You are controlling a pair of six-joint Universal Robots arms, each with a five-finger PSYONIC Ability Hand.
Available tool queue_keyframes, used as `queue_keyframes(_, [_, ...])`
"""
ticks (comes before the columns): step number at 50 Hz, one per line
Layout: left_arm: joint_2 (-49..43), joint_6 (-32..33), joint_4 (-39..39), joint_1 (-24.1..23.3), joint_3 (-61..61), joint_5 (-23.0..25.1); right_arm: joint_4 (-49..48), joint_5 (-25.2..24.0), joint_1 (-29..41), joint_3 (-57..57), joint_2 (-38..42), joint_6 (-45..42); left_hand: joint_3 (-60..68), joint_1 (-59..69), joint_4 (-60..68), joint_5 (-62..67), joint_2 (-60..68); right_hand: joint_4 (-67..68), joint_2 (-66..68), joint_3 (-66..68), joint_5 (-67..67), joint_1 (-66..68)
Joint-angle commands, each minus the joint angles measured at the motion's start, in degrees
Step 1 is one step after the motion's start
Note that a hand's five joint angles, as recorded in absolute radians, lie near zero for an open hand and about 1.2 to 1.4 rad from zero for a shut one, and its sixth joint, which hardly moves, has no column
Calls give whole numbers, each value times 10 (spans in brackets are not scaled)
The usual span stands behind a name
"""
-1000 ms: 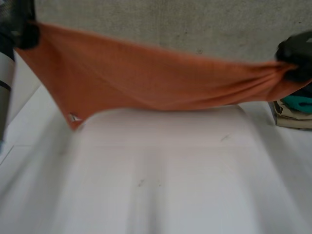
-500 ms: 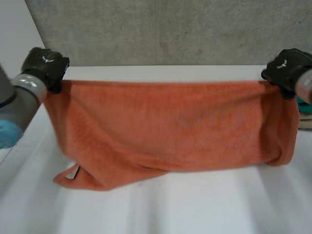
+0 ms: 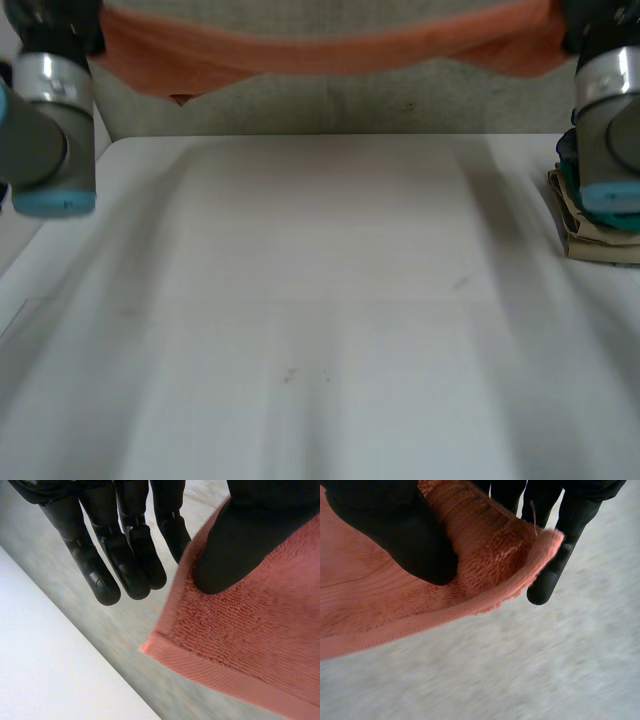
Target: Fold the laundry.
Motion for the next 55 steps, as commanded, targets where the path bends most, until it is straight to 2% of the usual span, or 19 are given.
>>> queue_keyframes(1, [-4,-6,-16,0,-129,2,77,-19,-1,62,46,-2,114,132,111,140,112,113,125,116,120,160])
queue_keyframes(6, [-31,-5,-29,-5,-186,2,128,-45,0,84,108,-5,114,132,111,140,112,113,125,116,120,160])
queue_keyframes(12, [-46,0,-132,-7,-248,2,204,-46,-2,107,117,-12,114,132,111,140,112,113,125,116,120,160])
queue_keyframes(16, [26,2,-234,-2,-298,1,281,-46,-7,156,65,-29,114,132,111,140,112,113,125,116,120,160])
queue_keyframes(19, [99,4,-323,-4,-341,1,371,-46,-7,215,-8,-63,114,132,111,140,112,113,125,116,120,160])
queue_keyframes(21, [137,12,-374,-7,-363,1,447,-47,-12,269,-69,-110,114,132,111,140,112,113,125,116,120,160])
queue_keyframes(22, [179,30,-429,-7,-384,2,471,-48,-17,286,-88,-130,114,132,111,140,112,113,125,116,120,160])
queue_keyframes(23, [179,31,-429,-7,-384,2,494,-48,-25,306,-105,-150,114,132,111,140,112,113,125,116,120,160])
queue_keyframes(24, [227,74,-503,-7,-412,2,519,-48,-33,329,-123,-172,114,132,111,140,112,113,125,116,120,160])
queue_keyframes(25, [235,79,-514,-7,-418,2,554,-51,-53,368,-159,-228,114,132,111,140,112,113,125,116,120,160])
queue_keyframes(26, [260,116,-573,-8,-439,3,578,-53,-64,388,-178,-266,114,132,111,140,112,113,125,116,120,160])
queue_keyframes(28, [272,151,-608,-17,-453,4,585,-57,-74,403,-201,-291,114,132,111,140,112,113,125,116,120,160])
queue_keyframes(32, [244,163,-551,-31,-422,0,544,-68,-70,397,-191,-277,114,132,111,140,112,113,125,116,120,160])
queue_keyframes(42, [66,132,-332,-38,-251,-4,380,-27,-64,261,-44,-180,114,132,111,140,112,113,125,116,120,160])
queue_keyframes(49, [-68,104,-264,-39,-119,-8,289,-25,-33,180,37,-143,114,132,111,140,112,113,125,116,120,160])
queue_keyframes(55, [-155,99,-247,-50,-28,-45,203,-14,-23,122,98,-127,114,132,111,140,112,113,125,116,120,160])
